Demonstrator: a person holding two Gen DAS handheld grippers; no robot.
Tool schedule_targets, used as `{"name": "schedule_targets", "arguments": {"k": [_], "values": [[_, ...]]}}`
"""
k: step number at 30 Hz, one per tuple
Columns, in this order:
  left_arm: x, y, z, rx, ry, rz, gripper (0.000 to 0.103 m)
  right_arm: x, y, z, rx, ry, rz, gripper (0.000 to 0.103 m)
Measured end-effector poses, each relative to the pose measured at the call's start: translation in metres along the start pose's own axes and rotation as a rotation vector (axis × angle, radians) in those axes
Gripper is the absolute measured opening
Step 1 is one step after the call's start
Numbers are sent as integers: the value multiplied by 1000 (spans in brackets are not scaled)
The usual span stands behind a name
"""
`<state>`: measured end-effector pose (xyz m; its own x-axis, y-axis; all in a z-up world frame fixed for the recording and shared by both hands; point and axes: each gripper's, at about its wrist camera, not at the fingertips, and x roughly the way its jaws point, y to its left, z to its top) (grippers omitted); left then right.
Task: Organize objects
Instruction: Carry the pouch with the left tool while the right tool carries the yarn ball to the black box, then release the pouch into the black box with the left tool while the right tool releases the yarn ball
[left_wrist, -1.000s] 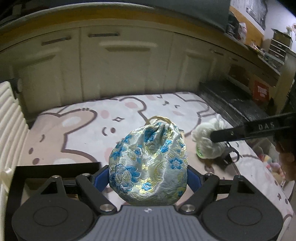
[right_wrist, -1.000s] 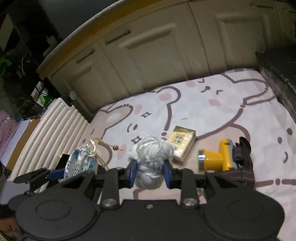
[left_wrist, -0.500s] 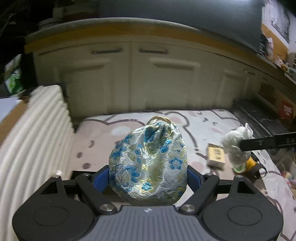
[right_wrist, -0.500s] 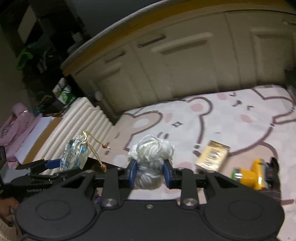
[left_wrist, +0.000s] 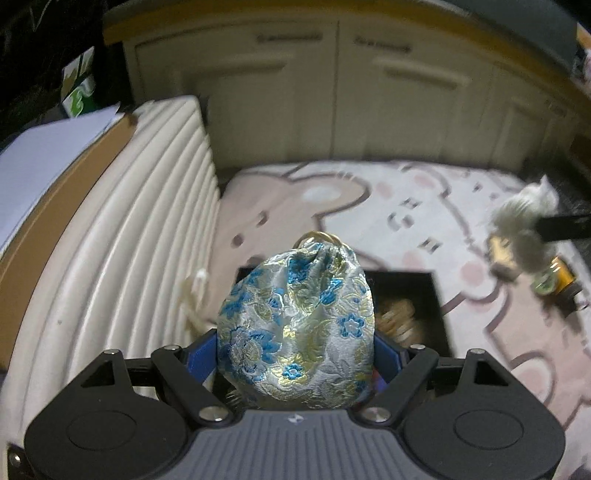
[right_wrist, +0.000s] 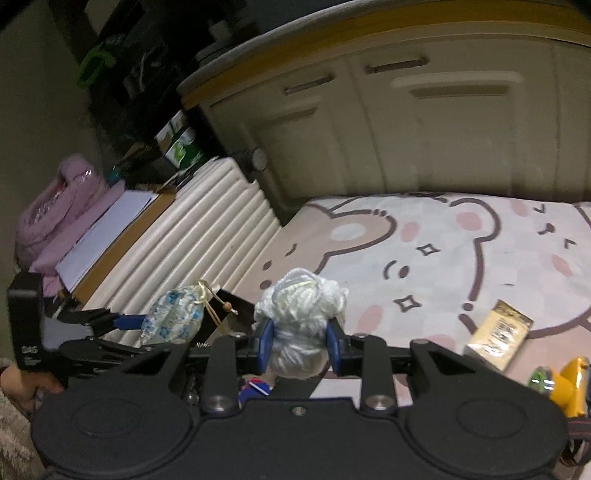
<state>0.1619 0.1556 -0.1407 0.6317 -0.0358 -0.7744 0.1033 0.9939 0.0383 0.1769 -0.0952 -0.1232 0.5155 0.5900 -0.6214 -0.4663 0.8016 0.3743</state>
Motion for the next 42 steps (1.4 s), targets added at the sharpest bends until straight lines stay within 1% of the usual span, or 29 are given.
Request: {"name": "schedule_targets", "arguments": {"k": [2,5,11,13,20,22,23,24,25,27,30,32,33,34,36,38,42], "values": [[8,6,-4,11,31,17,84,8,7,2,-19,26,7,32],[23,9,-6,35,89,10,84,20,16,4,-44,65,19,32],[60,1,0,113,174,15,84,48,33,3,-80,135,33,32],[69,-5,3,174,167,56,84,56,36,1,-83,154,32,32],[88,-12,2,233,150,97,86,81,40,-1,-74,197,1,32],[87,-13,-1,242,138,92,90,87,42,0,-80,202,-6,32],[86,-12,-2,236,136,85,92,92,44,2,-83,204,-10,32],[85,-10,-3,224,135,79,97,95,46,2,-85,206,-10,32],[83,-9,-3,210,133,74,99,98,48,2,-84,208,-8,32],[76,-7,-5,202,123,67,100,106,52,2,-83,217,-1,32],[64,-8,-9,227,103,70,100,119,61,2,-98,231,9,32],[58,-8,-10,232,100,66,100,128,64,1,-105,233,21,34],[57,-8,-10,230,100,61,100,132,64,1,-98,232,22,38],[55,-8,-11,226,101,57,100,133,64,0,-91,220,14,47],[54,-9,-11,222,103,50,100,132,63,-2,-91,196,-2,59],[52,-10,-12,221,104,44,100,130,61,-2,-96,196,-9,59],[52,-9,-11,201,105,27,100,125,55,-1,-68,195,-6,59]]}}
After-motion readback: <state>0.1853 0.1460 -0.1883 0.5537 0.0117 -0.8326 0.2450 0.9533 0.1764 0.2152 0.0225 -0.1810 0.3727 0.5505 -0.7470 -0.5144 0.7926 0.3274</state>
